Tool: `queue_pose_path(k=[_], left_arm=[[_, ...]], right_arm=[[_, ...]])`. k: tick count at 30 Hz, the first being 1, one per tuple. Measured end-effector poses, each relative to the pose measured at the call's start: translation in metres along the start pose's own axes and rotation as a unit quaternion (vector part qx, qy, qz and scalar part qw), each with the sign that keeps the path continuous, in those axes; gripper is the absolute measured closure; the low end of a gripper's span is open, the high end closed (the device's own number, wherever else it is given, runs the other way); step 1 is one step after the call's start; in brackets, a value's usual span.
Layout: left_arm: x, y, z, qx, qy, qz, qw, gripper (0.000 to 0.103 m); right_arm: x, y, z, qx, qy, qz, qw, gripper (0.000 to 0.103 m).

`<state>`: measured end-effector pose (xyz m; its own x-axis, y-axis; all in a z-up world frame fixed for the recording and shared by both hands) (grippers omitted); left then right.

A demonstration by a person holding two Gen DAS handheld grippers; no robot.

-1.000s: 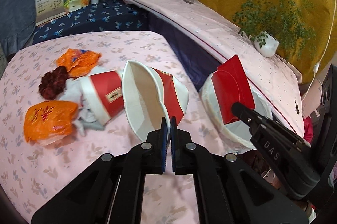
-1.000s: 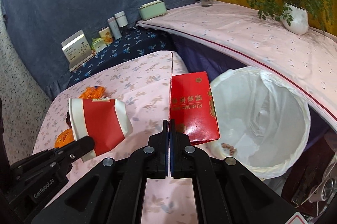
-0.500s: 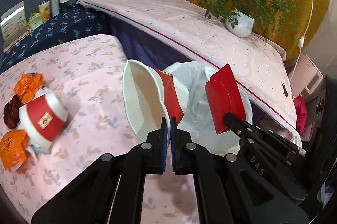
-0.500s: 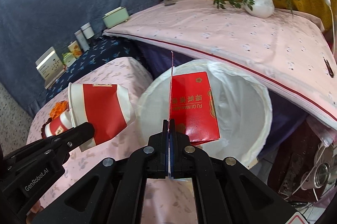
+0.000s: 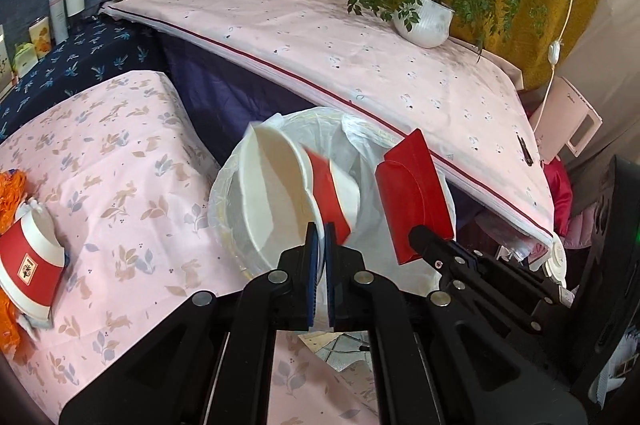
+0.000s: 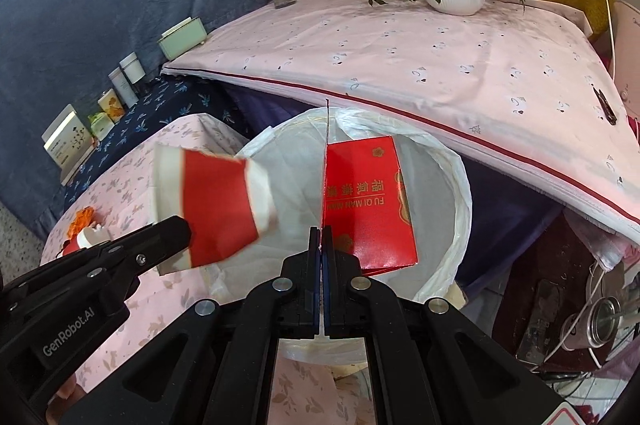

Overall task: Collect trash
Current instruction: 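Carry the cup and red box over the bin and open both tools, then grasp the orange plastic bag with the left tool while the right tool grasps another paper cup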

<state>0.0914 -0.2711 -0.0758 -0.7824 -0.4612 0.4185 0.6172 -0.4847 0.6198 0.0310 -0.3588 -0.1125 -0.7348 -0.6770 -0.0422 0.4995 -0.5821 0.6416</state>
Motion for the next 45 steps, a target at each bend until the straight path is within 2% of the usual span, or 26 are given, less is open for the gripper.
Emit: queue_pose_path(k=[2, 4, 6, 9, 17, 21, 25, 27, 28, 35, 42, 45], left_arm=[[-0.002, 0.001, -0.002, 0.0, 0.001, 0.004, 1.0, 0.095], [-0.006, 0.001, -0.002, 0.0, 0.009, 0.011, 0.9999, 0.075], [-0.009, 0.0, 0.0, 0.007, 0.02, 0.014, 0.9997, 0.069], [-0.013, 0.0, 0.001, 0.006, 0.028, 0.014, 0.9995, 0.068], [-0.028, -0.004, 0.015, 0.018, 0.045, 0.029, 0.9984, 0.062], [-0.038, -0.007, 0.025, 0.027, 0.055, 0.041, 0.9973, 0.055], [-0.051, -0.009, 0.039, 0.039, 0.068, 0.056, 0.9954, 0.052], [-0.059, -0.011, 0.048, 0.049, 0.079, 0.064, 0.9936, 0.042], [-0.064, -0.012, 0.054, 0.056, 0.087, 0.07, 0.9922, 0.04], [-0.094, -0.021, 0.089, 0.08, 0.115, 0.1, 0.9851, 0.033], [-0.124, -0.035, 0.122, 0.096, 0.152, 0.121, 0.9764, 0.031], [-0.136, -0.041, 0.138, 0.106, 0.168, 0.13, 0.9715, 0.022]], right_arm=[[0.0, -0.001, -0.001, 0.0, -0.003, -0.002, 1.0, 0.095], [0.0, -0.001, -0.003, -0.002, -0.003, -0.003, 1.0, 0.092], [-0.001, -0.001, -0.003, -0.004, -0.002, -0.003, 1.0, 0.086], [-0.002, 0.0, -0.002, 0.001, -0.003, -0.003, 1.0, 0.078], [-0.011, 0.001, 0.005, 0.007, -0.001, 0.002, 1.0, 0.071], [-0.02, 0.0, 0.011, 0.012, 0.002, 0.013, 1.0, 0.069], [-0.032, 0.0, 0.02, 0.02, 0.009, 0.021, 1.0, 0.063], [-0.039, 0.0, 0.025, 0.024, 0.012, 0.026, 0.999, 0.06], [-0.043, 0.0, 0.028, 0.027, 0.014, 0.029, 0.999, 0.059], [-0.074, -0.005, 0.042, 0.034, 0.033, 0.054, 0.997, 0.054], [-0.113, -0.016, 0.055, 0.036, 0.054, 0.084, 0.994, 0.051], [-0.128, -0.021, 0.061, 0.039, 0.063, 0.096, 0.993, 0.047]])
Point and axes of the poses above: each gripper's, at about its wrist camera, not at the fingertips, and z roughly against the way its jaws point, x to its right, y to its top, the point moved 8 cm from there along -z, roughly the way its jaws point, and after that the axes turned 15 degrees about -y, right-handed, at the moved point
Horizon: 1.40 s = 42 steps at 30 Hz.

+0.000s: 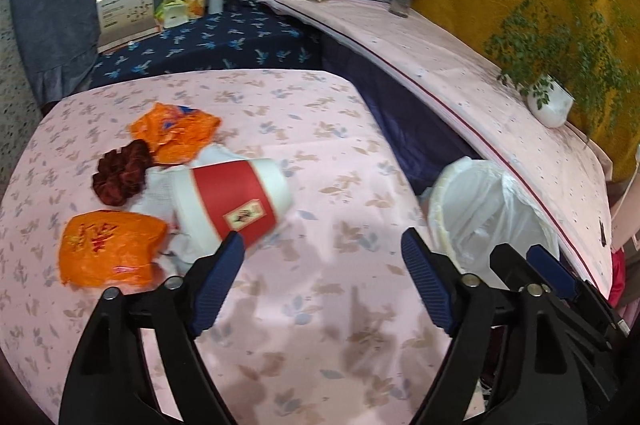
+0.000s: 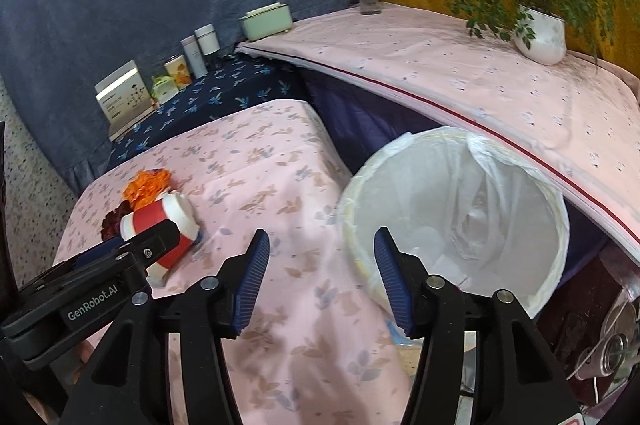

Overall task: Collect trash
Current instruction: 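Grasp the orange plastic bag with the left tool while the right tool grasps another paper cup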

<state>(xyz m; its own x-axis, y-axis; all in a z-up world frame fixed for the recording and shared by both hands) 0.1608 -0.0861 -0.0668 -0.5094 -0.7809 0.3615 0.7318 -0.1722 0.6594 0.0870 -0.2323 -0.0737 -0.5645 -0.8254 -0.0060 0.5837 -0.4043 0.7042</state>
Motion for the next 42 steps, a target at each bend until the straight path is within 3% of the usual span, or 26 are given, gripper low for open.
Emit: queue_pose_path(k=[9, 19, 22, 36, 42], left_arm=[[-0.066, -0.005, 0.034, 0.027, 0.061, 0.045, 0.9968, 0.013], [-0.138, -0.02, 0.058, 0.026, 0.109, 0.099, 0.9887, 0.013], [-0.155, -0.023, 0.062, 0.029, 0.116, 0.115, 0.9862, 0.013], [-0.218, -0.037, 0.056, 0.002, 0.121, 0.179, 0.9764, 0.012], [-0.234, -0.039, 0.045, -0.008, 0.106, 0.22, 0.9696, 0.012]], right_arm=[[-0.056, -0.009, 0.007, -0.002, 0.027, 0.039, 0.999, 0.046], [-0.119, -0.026, 0.008, -0.011, 0.052, 0.084, 0.995, 0.045], [-0.136, -0.031, 0.007, -0.012, 0.058, 0.089, 0.994, 0.036], [-0.202, -0.058, -0.022, -0.036, 0.055, 0.128, 0.99, 0.036], [-0.207, -0.058, -0.037, -0.038, 0.037, 0.126, 0.991, 0.036]])
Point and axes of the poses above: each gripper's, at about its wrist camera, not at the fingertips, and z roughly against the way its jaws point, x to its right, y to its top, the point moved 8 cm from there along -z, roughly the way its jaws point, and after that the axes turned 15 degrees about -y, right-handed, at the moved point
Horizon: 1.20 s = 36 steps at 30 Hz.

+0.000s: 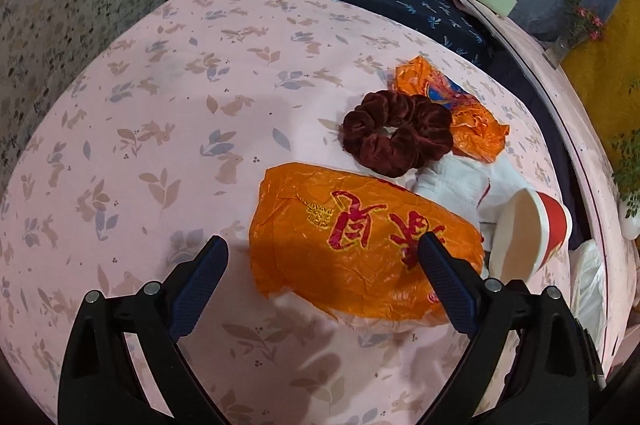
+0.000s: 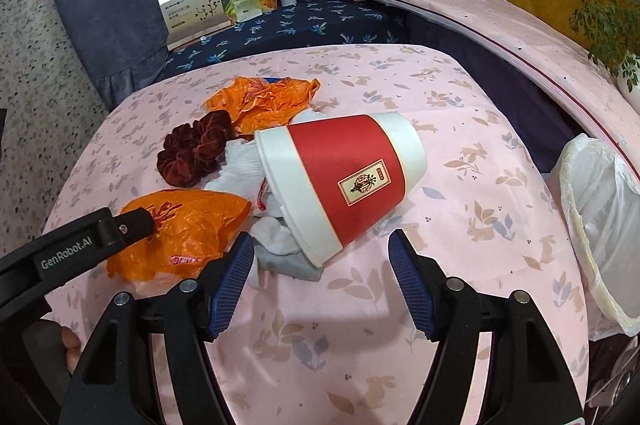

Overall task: Collect trash
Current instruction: 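Grasp the orange plastic bag with the left tool while the right tool grasps another paper cup, then carry the bag and cup over the bin and open both tools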

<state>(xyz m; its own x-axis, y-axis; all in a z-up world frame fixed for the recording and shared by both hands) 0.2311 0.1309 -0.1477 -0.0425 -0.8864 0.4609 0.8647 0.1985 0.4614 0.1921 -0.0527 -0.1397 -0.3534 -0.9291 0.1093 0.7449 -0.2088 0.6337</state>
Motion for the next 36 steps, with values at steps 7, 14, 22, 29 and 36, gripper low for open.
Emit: queue_pose_path(k=[7, 14, 22, 29, 36], left_arm=[[0.007, 0.0, -0.017, -0.021, -0.023, 0.002, 0.9995, 0.015], [0.03, -0.007, -0.017, -0.032, -0.057, -0.02, 0.9977, 0.045], [0.064, -0.009, 0.002, -0.02, -0.09, -0.058, 0.994, 0.08], [0.104, -0.012, 0.02, -0.01, -0.116, -0.095, 0.9886, 0.083], [0.152, -0.02, 0.03, -0.005, -0.137, -0.136, 0.9812, 0.084]], right_arm=[[0.009, 0.005, -0.011, -0.005, -0.01, -0.013, 1.0, 0.036], [0.025, 0.007, -0.015, -0.01, -0.01, -0.028, 0.999, 0.055], [0.045, 0.005, -0.009, -0.012, -0.003, -0.048, 0.999, 0.086], [0.066, 0.009, 0.006, -0.001, 0.002, -0.064, 0.998, 0.099], [0.095, 0.017, 0.027, 0.026, 0.0, -0.083, 0.996, 0.1]])
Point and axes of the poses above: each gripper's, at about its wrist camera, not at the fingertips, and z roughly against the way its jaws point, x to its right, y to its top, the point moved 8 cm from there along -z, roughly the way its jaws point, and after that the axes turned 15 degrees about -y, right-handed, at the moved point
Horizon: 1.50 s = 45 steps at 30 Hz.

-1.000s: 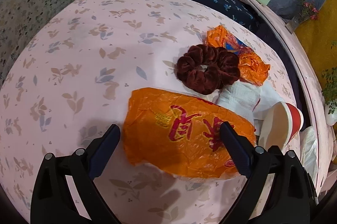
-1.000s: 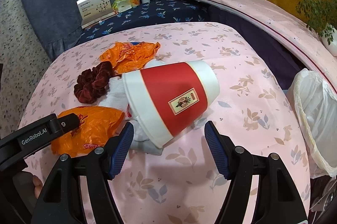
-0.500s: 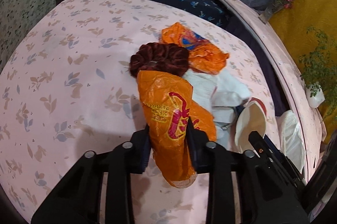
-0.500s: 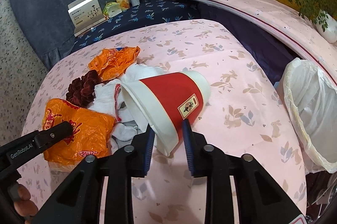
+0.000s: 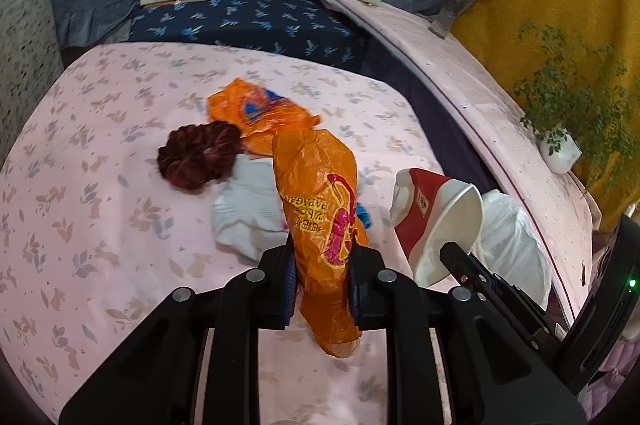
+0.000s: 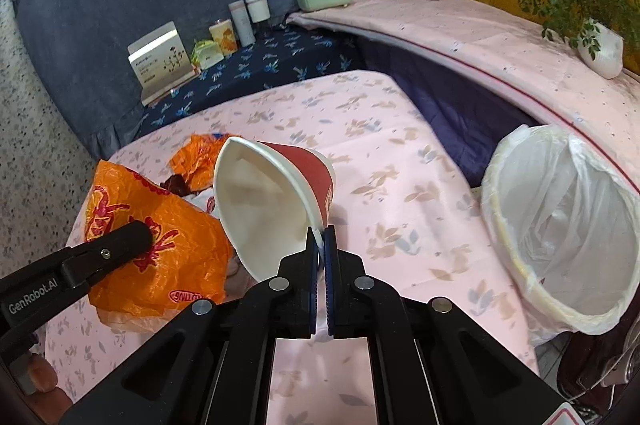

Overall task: Collect trash
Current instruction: 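Carry the bag and cup over the bin and open both tools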

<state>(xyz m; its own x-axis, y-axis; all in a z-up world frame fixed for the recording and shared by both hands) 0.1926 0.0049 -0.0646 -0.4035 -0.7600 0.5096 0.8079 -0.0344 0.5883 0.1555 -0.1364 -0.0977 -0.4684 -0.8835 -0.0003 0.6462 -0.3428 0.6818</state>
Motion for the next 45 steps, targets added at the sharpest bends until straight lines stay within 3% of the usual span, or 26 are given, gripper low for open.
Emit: queue_pose_path(k=[11, 22, 36, 40, 45], left_arm=[[0.088, -0.004, -0.028, -0.015, -0.033, -0.068, 0.997, 0.084], [0.176, -0.029, -0.078, -0.055, -0.067, -0.133, 0.9873, 0.084], [0.242, -0.047, -0.126, -0.091, -0.105, -0.182, 0.9734, 0.083], [0.249, -0.05, -0.135, -0.095, -0.11, -0.183, 0.9723, 0.074], [0.248, -0.05, -0.141, -0.094, -0.098, -0.184, 0.9735, 0.058]], right_arm=[[0.083, 0.014, 0.021, 0.027, -0.034, -0.059, 0.997, 0.1], [0.174, 0.008, 0.018, 0.024, -0.074, -0.116, 0.99, 0.1], [0.254, 0.0, 0.002, 0.007, -0.114, -0.171, 0.979, 0.1], [0.258, -0.002, -0.002, 0.003, -0.118, -0.17, 0.978, 0.099], [0.257, -0.003, -0.003, 0.006, -0.127, -0.162, 0.978, 0.089]])
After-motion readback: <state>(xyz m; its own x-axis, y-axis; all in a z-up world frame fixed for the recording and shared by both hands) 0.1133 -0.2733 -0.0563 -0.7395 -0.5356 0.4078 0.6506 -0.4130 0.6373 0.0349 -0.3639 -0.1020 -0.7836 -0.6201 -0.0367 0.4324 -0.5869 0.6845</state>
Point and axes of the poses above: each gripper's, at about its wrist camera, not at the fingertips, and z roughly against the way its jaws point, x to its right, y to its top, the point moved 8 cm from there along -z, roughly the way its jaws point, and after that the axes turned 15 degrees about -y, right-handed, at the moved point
